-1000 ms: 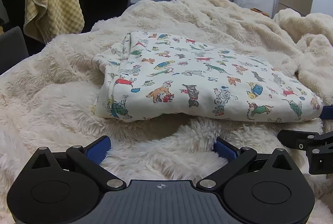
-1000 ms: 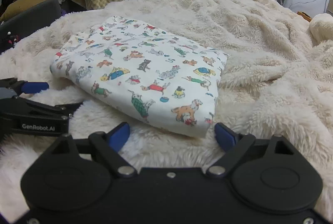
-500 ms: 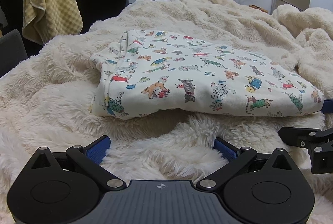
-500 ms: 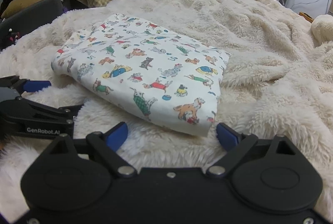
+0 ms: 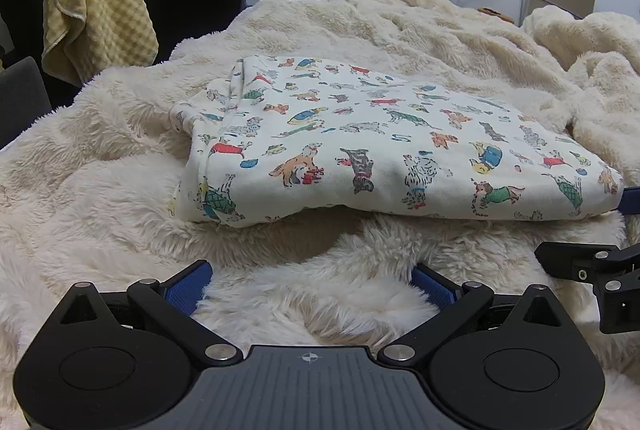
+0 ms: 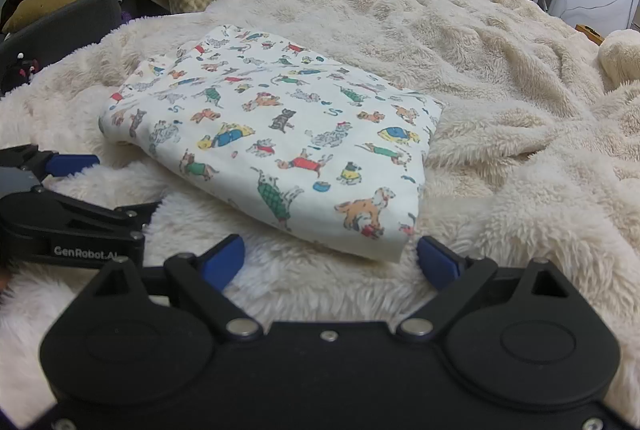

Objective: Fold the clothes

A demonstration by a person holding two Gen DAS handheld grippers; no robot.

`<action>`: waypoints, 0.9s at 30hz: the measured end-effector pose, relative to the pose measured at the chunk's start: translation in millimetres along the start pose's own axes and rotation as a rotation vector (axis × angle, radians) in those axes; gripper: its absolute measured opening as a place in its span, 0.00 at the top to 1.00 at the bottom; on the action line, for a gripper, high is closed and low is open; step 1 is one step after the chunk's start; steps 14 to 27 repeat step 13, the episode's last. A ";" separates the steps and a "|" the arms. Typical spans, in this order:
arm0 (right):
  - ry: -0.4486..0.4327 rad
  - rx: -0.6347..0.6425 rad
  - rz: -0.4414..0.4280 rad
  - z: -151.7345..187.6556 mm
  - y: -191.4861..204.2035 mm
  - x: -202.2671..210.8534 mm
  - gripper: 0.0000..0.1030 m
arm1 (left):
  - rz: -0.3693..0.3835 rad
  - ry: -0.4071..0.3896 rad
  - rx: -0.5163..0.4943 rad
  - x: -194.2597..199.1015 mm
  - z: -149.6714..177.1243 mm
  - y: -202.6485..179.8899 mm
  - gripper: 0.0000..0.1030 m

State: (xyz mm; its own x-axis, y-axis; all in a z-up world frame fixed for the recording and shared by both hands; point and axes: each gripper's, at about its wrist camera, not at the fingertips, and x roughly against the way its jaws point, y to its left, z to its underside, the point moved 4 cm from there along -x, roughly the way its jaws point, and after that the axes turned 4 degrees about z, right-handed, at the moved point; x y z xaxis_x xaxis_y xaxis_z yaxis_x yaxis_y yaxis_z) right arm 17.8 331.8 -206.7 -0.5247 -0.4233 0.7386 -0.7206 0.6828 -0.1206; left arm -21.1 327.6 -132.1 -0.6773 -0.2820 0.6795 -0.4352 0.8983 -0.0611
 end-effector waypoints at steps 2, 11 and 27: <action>0.000 0.000 -0.001 0.3 -0.3 0.2 0.10 | -0.001 0.000 0.001 0.3 0.2 -0.5 0.00; 0.000 0.001 -0.001 0.6 -0.3 0.5 0.10 | 0.011 -0.001 -0.002 -0.1 1.4 -1.1 0.00; 0.000 0.001 0.000 0.3 -0.1 0.3 0.10 | 0.012 0.000 -0.004 -0.2 1.8 -2.2 0.00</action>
